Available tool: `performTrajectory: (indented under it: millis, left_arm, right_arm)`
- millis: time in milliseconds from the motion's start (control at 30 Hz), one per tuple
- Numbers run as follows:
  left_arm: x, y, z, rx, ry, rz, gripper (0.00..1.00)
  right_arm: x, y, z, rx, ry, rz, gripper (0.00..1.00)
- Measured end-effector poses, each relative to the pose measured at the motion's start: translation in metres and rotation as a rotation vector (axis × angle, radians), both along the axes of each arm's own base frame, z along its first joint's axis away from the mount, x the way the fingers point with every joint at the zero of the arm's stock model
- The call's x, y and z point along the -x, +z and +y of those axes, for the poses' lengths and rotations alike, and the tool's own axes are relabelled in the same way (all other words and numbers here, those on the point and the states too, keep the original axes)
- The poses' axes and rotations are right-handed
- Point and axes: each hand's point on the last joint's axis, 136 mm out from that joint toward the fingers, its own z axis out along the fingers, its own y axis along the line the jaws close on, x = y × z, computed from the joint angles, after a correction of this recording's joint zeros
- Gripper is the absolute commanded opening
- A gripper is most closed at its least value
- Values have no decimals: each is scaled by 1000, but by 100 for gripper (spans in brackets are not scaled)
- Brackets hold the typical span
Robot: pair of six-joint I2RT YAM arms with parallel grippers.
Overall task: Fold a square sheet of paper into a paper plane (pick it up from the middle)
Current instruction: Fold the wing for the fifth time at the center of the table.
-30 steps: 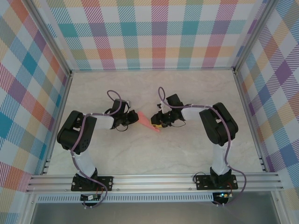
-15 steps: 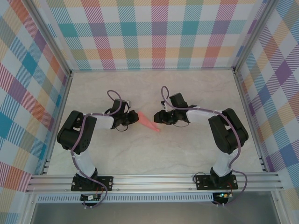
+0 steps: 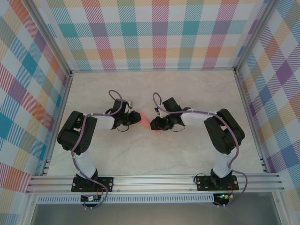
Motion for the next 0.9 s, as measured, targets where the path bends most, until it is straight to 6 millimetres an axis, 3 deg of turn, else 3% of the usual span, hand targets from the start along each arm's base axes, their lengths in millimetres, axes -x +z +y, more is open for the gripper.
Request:
performTrajectory:
  millis: [200, 567, 900]
  left_arm:
    - [2, 1, -3, 7, -12, 1, 20]
    - [2, -3, 0, -13, 1, 15, 19]
    - [0, -3, 1, -34, 17, 17, 19]
  right_arm:
    - [9, -8, 6, 21, 18, 25, 29]
    - [-5, -9, -6, 127, -39, -39, 34]
    - [-2, -1, -7, 139, 13, -97, 25]
